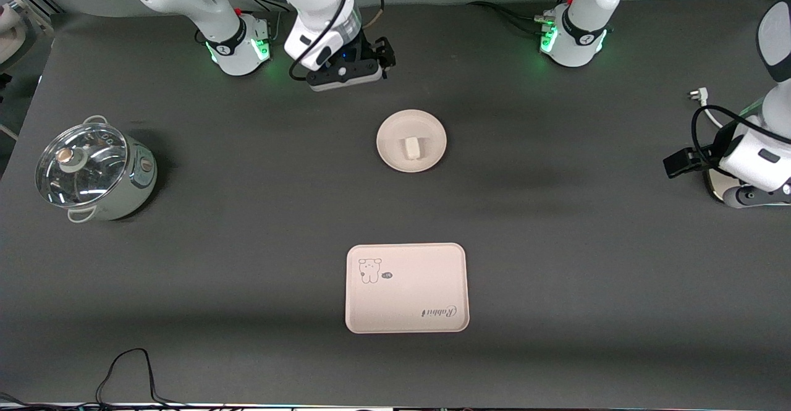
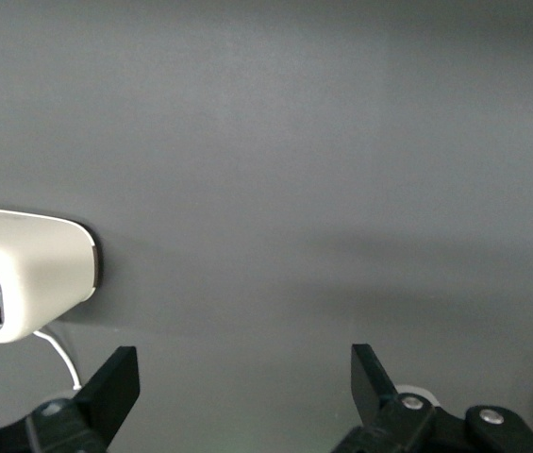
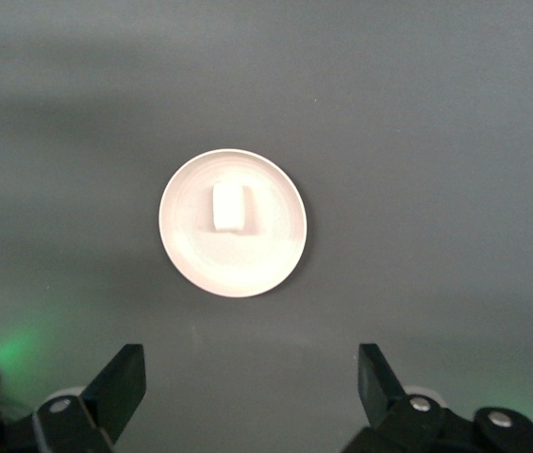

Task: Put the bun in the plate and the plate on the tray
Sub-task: 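Lower the right gripper to the plate rim and grasp it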

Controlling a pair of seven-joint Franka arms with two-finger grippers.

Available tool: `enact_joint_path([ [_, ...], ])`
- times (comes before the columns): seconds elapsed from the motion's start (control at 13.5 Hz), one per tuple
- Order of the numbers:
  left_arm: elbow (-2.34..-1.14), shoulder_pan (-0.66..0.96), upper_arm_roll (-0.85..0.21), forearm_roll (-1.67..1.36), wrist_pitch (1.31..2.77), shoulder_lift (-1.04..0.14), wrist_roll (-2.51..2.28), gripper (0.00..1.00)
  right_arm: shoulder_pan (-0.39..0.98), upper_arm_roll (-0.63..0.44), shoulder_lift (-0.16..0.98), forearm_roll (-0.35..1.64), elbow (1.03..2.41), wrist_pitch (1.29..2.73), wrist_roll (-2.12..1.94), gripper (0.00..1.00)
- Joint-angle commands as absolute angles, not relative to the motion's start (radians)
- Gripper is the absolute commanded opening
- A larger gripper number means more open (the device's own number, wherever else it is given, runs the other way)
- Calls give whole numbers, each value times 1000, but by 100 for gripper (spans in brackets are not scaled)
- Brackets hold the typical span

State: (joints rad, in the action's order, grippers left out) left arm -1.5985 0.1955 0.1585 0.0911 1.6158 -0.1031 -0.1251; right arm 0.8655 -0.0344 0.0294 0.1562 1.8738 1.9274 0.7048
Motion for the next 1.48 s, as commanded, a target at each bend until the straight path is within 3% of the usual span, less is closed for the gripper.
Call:
enact_joint_path([
  [0.0, -1605, 186, 169, 75, 1582, -86, -77, 100, 876, -43, 0, 175, 2032, 2093, 726, 100],
  [0.22, -1621, -45, -59, 41, 1572, -77, -78, 100, 887, -40, 8, 175, 2211, 2331, 732, 100],
  [0.96, -1624, -66, -63, 44, 1545, -94, -78, 100, 950, -40, 291, 173, 2336, 2802, 808, 100],
  [1.41, -1623, -66, -63, 51, 1543, -95, -77, 100, 974, -40, 391, 179, 2336, 2911, 810, 100],
])
